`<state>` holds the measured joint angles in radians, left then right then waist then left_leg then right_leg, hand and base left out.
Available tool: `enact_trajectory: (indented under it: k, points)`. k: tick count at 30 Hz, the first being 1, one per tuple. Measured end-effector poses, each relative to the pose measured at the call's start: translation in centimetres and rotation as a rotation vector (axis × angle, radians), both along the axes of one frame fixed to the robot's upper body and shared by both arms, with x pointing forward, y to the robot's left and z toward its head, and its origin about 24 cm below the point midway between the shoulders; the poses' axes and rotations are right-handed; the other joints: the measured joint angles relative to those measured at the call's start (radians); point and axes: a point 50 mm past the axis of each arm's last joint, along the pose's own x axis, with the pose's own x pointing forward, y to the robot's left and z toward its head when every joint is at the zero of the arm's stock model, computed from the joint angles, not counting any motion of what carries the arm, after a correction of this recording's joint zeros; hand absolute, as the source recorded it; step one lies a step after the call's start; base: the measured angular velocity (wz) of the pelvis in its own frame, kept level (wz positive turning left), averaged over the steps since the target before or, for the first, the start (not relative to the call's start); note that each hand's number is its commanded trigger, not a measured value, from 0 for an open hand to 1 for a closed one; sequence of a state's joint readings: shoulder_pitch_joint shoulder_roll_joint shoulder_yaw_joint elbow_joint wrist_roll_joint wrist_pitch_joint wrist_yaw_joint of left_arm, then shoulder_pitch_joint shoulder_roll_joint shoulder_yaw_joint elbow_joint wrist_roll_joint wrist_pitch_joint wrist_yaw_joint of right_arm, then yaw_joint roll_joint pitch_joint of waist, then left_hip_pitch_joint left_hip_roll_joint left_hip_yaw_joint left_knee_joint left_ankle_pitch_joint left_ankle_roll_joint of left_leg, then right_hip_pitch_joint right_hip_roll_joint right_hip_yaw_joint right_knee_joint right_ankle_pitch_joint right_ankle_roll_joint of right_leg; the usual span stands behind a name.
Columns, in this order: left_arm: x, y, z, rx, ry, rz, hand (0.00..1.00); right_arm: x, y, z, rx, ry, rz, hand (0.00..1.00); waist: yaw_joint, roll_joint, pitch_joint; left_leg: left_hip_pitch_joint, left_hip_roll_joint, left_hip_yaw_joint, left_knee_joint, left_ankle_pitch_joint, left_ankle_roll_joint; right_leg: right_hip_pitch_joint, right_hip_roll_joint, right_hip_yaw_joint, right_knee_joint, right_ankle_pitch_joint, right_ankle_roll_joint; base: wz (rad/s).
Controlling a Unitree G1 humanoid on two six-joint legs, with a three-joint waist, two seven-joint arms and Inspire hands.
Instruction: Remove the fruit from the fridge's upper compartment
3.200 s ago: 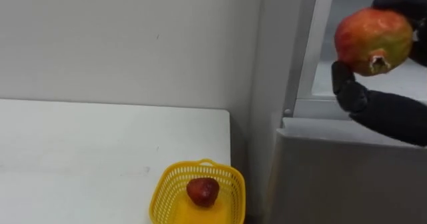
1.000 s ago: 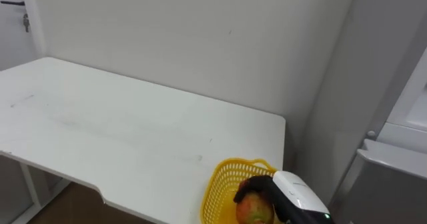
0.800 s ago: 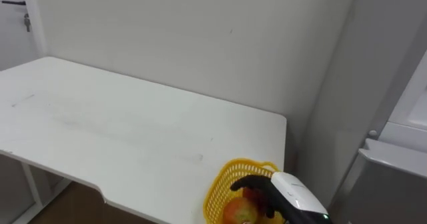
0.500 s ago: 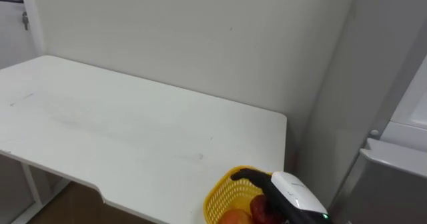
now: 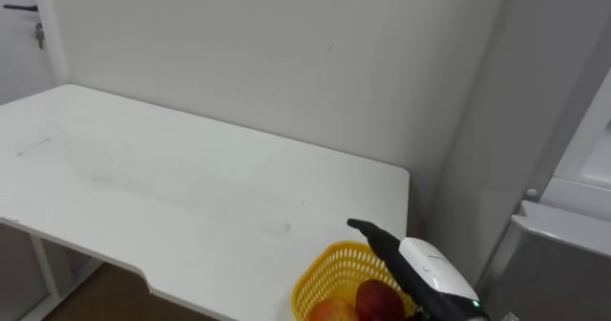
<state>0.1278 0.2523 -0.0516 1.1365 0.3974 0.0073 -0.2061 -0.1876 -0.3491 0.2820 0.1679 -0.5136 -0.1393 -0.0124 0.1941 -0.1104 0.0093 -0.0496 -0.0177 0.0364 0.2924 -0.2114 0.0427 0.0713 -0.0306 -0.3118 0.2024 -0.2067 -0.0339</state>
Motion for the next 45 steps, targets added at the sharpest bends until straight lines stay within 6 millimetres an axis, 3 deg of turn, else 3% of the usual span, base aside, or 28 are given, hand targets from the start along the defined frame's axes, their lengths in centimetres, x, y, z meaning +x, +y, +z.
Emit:
enact_trajectory:
  k: [6,11,19,23,26,33,41,45]
  points:
    - [-0.1,-0.2,-0.1,-0.004,0.000,0.001,0.00,-0.2,1.1,2.4,0.043,-0.109,0.036,0.00,-0.009,0.014,0.0020,0.001,0.000,0.003,-0.002,0.000,0.000,-0.001,-0.001,-0.001,-0.004,0.000,0.001,0.00]
    - [0.0,-0.2,-0.1,0.027,-0.018,0.006,0.00,-0.5,1.8,4.4,0.183,-0.166,0.064,0.00,-0.029,0.027,0.0004,0.026,-0.003,0.006,-0.027,0.001,0.000,0.014,-0.003,0.002,-0.005,0.000,0.003,-0.02]
    - [0.0,-0.1,-0.1,0.047,-0.035,0.009,0.00,-0.8,1.1,8.2,0.333,-0.311,0.041,0.00,-0.051,0.014,-0.0060,0.029,0.000,0.029,-0.033,0.000,0.000,0.008,-0.004,0.013,-0.001,-0.003,0.004,-0.05]
    - [-0.2,-0.1,-0.1,0.047,-0.032,0.011,0.00,-2.0,1.6,10.8,0.389,-0.449,0.077,0.00,-0.061,0.017,-0.0045,0.032,0.003,0.027,-0.035,0.000,-0.001,0.007,-0.001,0.014,0.002,-0.002,0.003,0.00]
    - [-0.3,-0.5,-0.2,0.042,-0.033,0.014,0.00,-2.3,1.8,11.3,0.409,-0.488,0.089,0.00,-0.071,0.030,0.0003,0.043,0.004,0.028,-0.035,-0.002,-0.001,0.015,-0.001,0.019,0.003,-0.002,0.003,-0.02]
    - [-2.6,-1.4,-0.7,0.036,0.016,0.050,0.00,-3.4,1.2,11.0,0.480,-0.523,0.017,0.00,-0.108,0.054,-0.0092,0.044,0.006,0.044,-0.033,-0.002,0.000,0.003,-0.002,0.036,0.020,0.000,0.003,-0.07]
    - [-4.4,-1.5,-0.8,0.058,0.037,0.067,0.00,-5.5,-1.9,12.7,0.565,-0.739,-0.164,0.00,-0.184,0.063,-0.0141,0.051,0.009,0.071,-0.034,-0.004,0.003,-0.001,0.001,0.067,0.018,0.001,0.004,-0.10]
    - [-4.4,-1.6,-0.8,0.057,0.035,0.075,0.00,-6.7,-3.0,13.7,0.592,-0.865,-0.227,0.00,-0.190,0.069,-0.0189,0.074,0.011,0.096,-0.050,-0.004,0.003,0.000,0.005,0.097,0.008,0.001,0.006,-0.20]
